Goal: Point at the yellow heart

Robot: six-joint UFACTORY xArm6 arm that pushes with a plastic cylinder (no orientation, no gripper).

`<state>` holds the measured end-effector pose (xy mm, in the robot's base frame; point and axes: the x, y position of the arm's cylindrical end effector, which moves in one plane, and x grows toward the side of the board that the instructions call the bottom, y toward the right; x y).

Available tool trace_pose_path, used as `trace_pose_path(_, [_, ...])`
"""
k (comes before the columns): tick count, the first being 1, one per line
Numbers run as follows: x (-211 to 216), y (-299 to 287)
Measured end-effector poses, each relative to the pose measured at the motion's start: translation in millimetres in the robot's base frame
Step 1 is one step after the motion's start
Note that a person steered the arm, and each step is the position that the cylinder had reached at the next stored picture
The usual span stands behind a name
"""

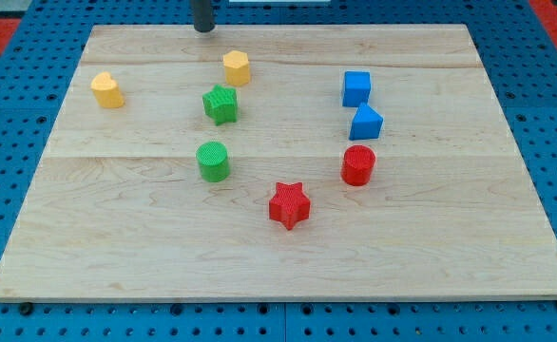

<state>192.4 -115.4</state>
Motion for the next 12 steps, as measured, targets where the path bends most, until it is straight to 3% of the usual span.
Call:
trace_pose_path(2, [-1.1,-2.2])
trace_pose_path(3, [7.4,-32.3])
trace_pose_path(5, [37.5,-152.1])
trace_pose_path(6, [58.7,-169.6])
trace_pose_path(8, [133.0,-151.0])
trace_pose_path(12, [129.8,-171.2])
